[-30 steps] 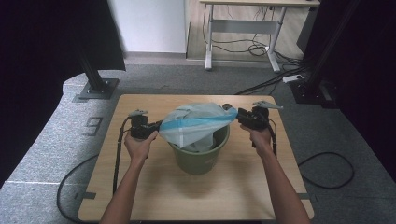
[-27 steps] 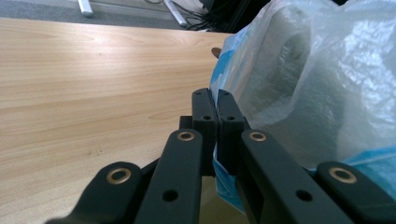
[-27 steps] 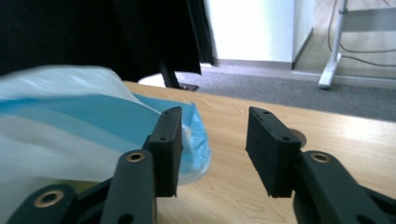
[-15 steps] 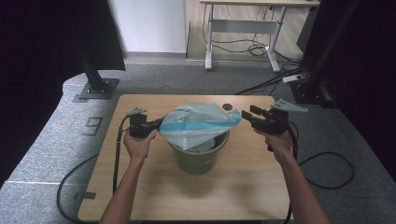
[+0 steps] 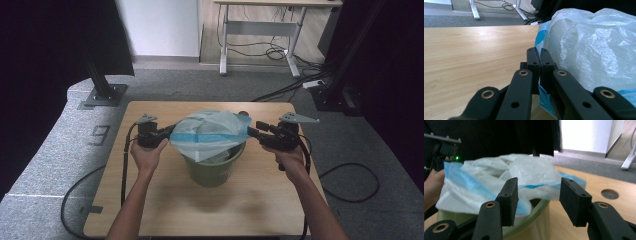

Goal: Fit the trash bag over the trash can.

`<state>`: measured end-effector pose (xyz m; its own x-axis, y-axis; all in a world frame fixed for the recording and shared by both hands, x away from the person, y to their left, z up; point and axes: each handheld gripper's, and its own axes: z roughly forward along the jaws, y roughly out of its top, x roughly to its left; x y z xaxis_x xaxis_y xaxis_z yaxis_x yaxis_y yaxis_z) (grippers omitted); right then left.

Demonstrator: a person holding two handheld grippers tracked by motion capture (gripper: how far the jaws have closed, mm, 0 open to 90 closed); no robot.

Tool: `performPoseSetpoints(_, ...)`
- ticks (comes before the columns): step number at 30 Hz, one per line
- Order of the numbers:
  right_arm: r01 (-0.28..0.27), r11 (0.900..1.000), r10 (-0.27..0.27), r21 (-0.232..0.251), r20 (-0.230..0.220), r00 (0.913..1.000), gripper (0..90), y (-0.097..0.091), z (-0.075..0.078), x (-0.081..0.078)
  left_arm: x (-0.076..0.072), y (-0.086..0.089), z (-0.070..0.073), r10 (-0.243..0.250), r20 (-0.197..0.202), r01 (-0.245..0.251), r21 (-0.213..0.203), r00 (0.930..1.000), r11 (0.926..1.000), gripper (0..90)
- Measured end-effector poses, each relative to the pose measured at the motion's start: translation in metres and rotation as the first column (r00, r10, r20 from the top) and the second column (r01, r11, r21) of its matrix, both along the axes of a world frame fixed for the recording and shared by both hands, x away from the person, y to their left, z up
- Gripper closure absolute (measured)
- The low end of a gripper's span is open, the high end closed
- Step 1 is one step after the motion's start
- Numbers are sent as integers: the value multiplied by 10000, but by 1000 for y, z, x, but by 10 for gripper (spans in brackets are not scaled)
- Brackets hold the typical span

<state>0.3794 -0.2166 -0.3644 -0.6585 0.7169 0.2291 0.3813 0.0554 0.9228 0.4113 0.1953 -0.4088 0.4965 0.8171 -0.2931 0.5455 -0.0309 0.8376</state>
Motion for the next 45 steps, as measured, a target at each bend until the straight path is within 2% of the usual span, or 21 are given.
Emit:
performPoseSetpoints(2, 22, 10000, -22, -63, -70, 10000, 479, 2, -1, -2, -1, 0, 1, -35, 27, 35, 1, 10000, 10000, 885)
performPoseSetpoints(5, 236, 9997, -236, 15, 120, 9996, 481, 0, 4, -5, -1, -1, 1, -58, 68, 58, -41, 10000, 10000, 885)
performPoseSetpoints(10, 193, 9998, -195, 67, 245, 9995, 480, 0, 12, -8, 0, -2, -1, -32, -22, 32, 52, 10000, 10000, 883)
performPoseSetpoints(16, 126, 9988, -121, -479, 124, 9999, 476, 9, 3, -8, -2, -2, 1, -19, 35, 19, 29, 10000, 10000, 881)
performPoseSetpoints(17, 90, 9989, -95, -452, -107, 9999, 488, 10, -3, -6, -2, -1, 1, 4, 47, -4, 31, 10000, 10000, 881)
performPoseSetpoints(19, -170, 9992, 157, -357, -376, 9992, 533, 10, -10, -4, -2, 0, 1, 15, 44, -15, 42, 10000, 10000, 880)
performPoseSetpoints(21, -515, 9982, 498, -317, -533, 9973, 619, 12, -17, -5, -3, 2, 0, 33, 19, -33, 9, 10000, 10000, 879)
performPoseSetpoints(22, -515, 9982, 498, -317, -533, 9973, 619, 12, -17, -5, -3, 2, 0, 33, 19, -33, 9, 10000, 10000, 879)
performPoseSetpoints(23, -756, 9968, 739, -274, -583, 9956, 734, 13, -23, -8, -3, 4, -1, 24, 2, -24, -21, 10000, 10000, 878)
performPoseSetpoints(24, -807, 9964, 794, -248, -514, 9955, 801, 14, -25, -11, -3, 5, -2, 18, -10, -18, -44, 10000, 10000, 878)
performPoseSetpoints(26, -1248, 9921, 1242, -99, -508, 9910, 876, 13, -26, -17, -4, 8, -3, 4, -36, -4, -87, 10000, 10000, 877)
performPoseSetpoints(28, -1490, 9888, 1490, 38, -473, 9877, 886, 11, -27, -24, -5, 10, -3, -11, -75, 9, -211, 10000, 9998, 877)
performPoseSetpoints(31, -1685, 9857, 1682, -55, -329, 9852, 887, 9, -28, -36, -8, 14, -2, -36, -36, 35, -312, 10000, 9995, 876)
performPoseSetpoints(39, -2147, 9765, 2147, -155, -50, 9767, 887, 6, -35, -61, -20, 19, -5, -328, -39, 326, -327, 9995, 9989, 866)
performPoseSetpoints(42, -2510, 9673, 2503, -367, -219, 9679, 887, 9, -48, -68, -24, 21, -12, -433, -125, 429, -356, 9990, 9984, 869)
performPoseSetpoints(45, -2614, 9638, 2594, -521, -417, 9649, 887, 12, -60, -69, -24, 21, -15, -498, -194, 491, -367, 9986, 9981, 879)
